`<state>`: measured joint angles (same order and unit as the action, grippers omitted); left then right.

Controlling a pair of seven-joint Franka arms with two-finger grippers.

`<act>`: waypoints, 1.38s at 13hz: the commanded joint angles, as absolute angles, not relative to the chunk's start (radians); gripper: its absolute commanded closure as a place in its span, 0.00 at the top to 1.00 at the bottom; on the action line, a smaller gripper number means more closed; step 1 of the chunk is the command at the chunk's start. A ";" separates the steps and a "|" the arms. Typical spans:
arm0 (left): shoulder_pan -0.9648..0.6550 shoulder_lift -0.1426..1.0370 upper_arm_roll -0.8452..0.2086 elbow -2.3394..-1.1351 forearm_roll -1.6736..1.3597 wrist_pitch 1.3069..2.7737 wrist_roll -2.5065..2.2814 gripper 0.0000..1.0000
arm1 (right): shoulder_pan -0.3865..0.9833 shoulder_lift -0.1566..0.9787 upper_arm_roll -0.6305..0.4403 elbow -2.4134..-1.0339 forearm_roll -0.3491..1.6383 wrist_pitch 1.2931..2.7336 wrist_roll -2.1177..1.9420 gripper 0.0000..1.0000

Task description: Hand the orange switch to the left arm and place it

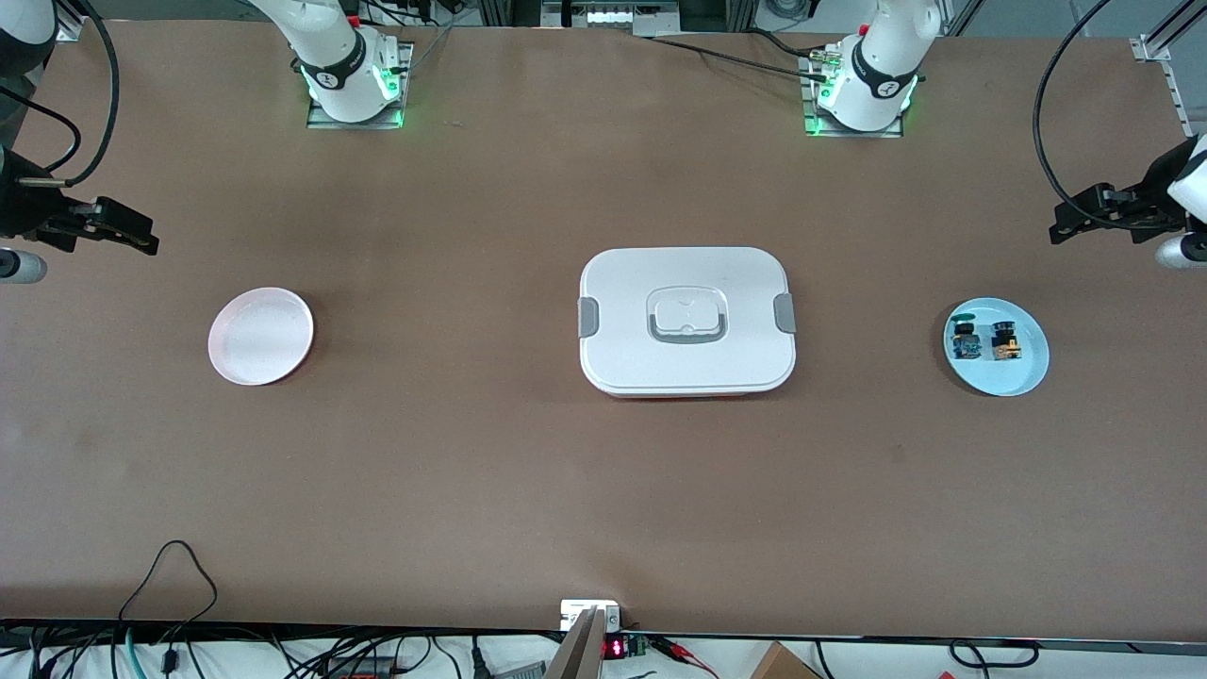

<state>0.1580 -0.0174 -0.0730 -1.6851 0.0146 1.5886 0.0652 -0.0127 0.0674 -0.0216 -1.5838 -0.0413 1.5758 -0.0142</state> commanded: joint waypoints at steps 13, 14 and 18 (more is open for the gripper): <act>0.176 -0.003 -0.072 -1.646 0.003 1.582 0.078 1.00 | -0.017 0.035 -0.015 -1.582 -0.038 1.483 -0.064 1.00; 0.176 -0.003 -0.072 -1.646 0.003 1.582 0.078 1.00 | -0.015 0.031 -0.015 -1.586 -0.038 1.483 -0.064 1.00; 0.176 -0.003 -0.074 -1.646 0.003 1.583 0.078 1.00 | -0.012 -0.009 -0.012 -1.635 -0.038 1.515 -0.064 1.00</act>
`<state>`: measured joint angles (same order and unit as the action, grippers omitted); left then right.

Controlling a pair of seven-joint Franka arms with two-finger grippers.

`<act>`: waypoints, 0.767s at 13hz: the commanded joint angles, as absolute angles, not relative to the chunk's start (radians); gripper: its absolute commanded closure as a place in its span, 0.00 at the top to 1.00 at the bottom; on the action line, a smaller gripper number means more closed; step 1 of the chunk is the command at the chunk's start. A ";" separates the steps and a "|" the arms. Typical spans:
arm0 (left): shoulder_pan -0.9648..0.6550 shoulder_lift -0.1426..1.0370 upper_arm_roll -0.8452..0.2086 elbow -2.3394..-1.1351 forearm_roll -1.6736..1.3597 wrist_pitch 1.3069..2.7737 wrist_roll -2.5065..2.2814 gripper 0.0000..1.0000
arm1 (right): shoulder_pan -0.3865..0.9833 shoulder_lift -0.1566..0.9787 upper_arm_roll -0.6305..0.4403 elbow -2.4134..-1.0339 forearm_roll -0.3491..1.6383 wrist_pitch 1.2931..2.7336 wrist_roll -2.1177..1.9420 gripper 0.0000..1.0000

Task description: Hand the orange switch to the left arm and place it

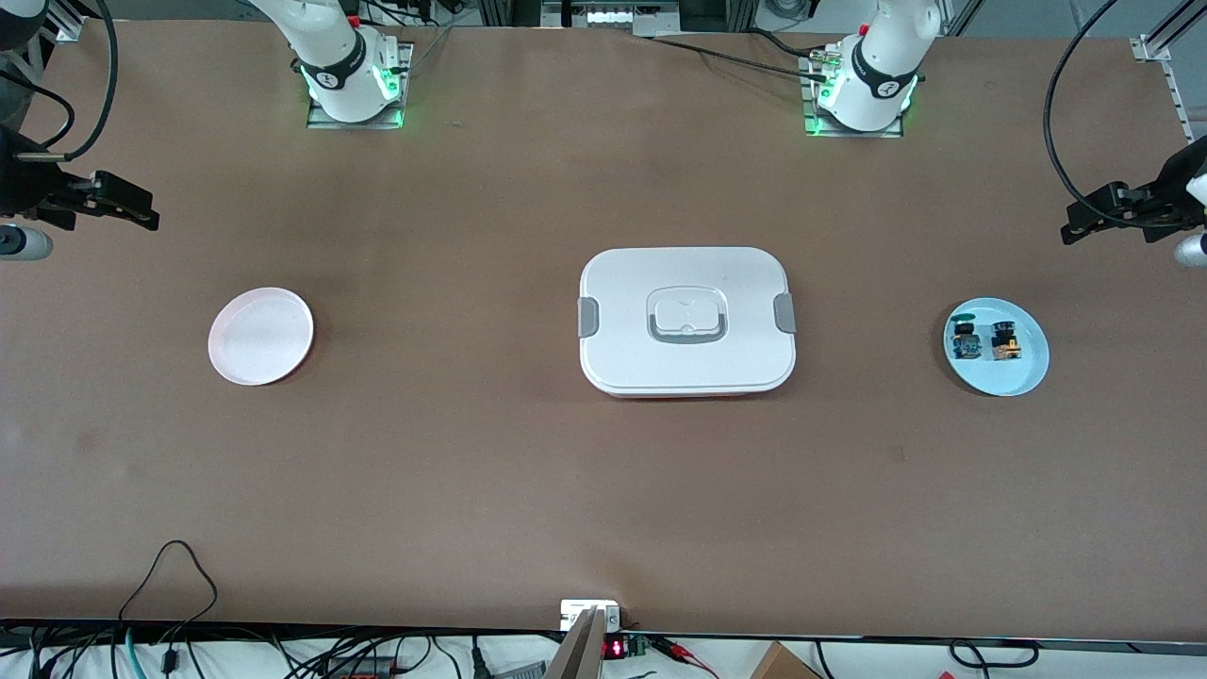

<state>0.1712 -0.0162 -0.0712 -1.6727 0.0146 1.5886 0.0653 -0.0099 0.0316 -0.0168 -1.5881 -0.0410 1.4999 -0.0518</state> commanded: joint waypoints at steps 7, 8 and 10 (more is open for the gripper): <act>0.173 0.008 -0.075 -1.644 -0.002 1.585 0.078 1.00 | -0.012 -0.084 -0.012 -1.752 -0.034 1.608 -0.064 1.00; 0.175 0.012 -0.075 -1.635 -0.006 1.586 0.078 1.00 | -0.014 -0.084 -0.012 -1.752 -0.034 1.606 -0.064 1.00; 0.172 0.025 -0.081 -1.631 -0.005 1.586 0.075 1.00 | -0.014 -0.084 -0.014 -1.752 -0.032 1.601 -0.064 1.00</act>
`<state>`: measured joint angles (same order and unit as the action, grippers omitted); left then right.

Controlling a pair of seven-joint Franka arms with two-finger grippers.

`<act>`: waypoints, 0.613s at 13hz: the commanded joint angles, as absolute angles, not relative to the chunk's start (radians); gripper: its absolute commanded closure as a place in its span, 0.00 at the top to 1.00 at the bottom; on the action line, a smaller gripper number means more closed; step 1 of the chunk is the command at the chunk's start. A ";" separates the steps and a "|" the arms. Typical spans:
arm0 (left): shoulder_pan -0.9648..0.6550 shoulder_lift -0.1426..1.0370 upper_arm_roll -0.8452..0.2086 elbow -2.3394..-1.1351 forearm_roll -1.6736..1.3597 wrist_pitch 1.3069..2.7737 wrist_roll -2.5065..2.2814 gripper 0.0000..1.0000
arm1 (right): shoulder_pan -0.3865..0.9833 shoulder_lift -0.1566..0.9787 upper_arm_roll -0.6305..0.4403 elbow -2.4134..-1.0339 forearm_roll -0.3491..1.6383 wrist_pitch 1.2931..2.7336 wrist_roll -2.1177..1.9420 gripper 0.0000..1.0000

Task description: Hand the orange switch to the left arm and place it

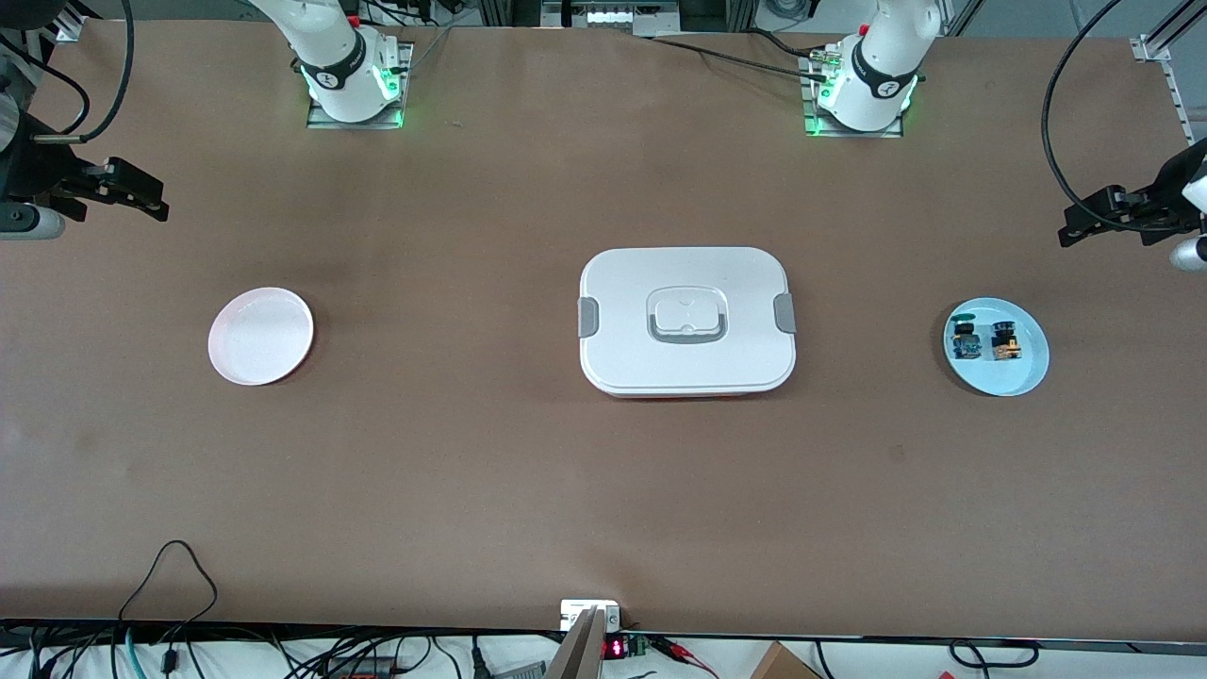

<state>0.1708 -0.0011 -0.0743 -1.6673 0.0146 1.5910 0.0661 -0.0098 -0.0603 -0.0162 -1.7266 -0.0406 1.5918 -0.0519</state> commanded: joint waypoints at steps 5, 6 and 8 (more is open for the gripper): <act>0.175 0.017 -0.083 -1.623 -0.008 1.578 0.075 1.00 | -0.014 -0.084 -0.014 -1.752 -0.032 1.603 -0.064 1.00; 0.173 0.020 -0.084 -1.611 -0.006 1.578 0.072 1.00 | -0.015 -0.084 -0.014 -1.752 -0.032 1.609 -0.064 1.00; 0.175 0.026 -0.084 -1.595 -0.008 1.551 0.069 1.00 | -0.017 -0.083 -0.015 -1.750 -0.032 1.609 -0.064 1.00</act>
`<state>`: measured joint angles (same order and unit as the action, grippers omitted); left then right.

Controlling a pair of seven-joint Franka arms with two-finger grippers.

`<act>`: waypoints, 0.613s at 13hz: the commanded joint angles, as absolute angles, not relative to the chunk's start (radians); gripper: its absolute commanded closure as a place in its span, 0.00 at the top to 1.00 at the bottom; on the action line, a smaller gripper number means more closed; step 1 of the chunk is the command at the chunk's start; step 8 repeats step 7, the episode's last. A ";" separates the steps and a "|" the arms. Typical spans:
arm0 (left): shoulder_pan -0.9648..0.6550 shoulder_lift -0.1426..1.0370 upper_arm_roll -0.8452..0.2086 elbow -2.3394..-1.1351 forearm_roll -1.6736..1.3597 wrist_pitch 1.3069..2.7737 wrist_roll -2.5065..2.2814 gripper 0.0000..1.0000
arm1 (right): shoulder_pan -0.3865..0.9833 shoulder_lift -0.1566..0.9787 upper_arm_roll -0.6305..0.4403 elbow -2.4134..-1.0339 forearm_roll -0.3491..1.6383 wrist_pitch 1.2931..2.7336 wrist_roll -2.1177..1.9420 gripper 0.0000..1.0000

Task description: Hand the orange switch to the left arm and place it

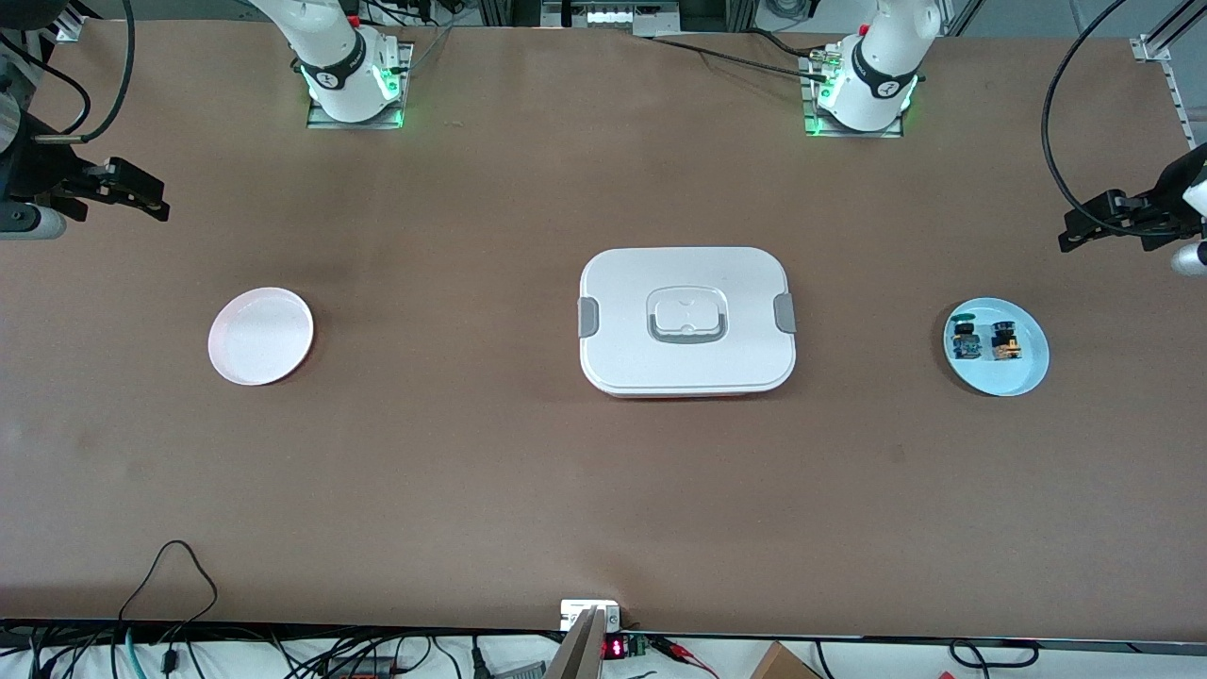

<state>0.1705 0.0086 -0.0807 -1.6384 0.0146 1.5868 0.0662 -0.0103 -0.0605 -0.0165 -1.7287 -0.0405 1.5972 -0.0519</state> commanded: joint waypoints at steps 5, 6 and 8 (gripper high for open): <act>0.170 0.037 -0.084 -1.592 0.005 1.546 0.066 1.00 | -0.018 -0.081 -0.018 -1.750 -0.032 1.608 -0.064 1.00; 0.173 0.037 -0.084 -1.586 0.005 1.546 0.066 1.00 | -0.017 -0.081 -0.018 -1.750 -0.034 1.609 -0.064 1.00; 0.172 0.037 -0.084 -1.585 0.005 1.546 0.066 1.00 | -0.017 -0.081 -0.018 -1.750 -0.034 1.609 -0.064 1.00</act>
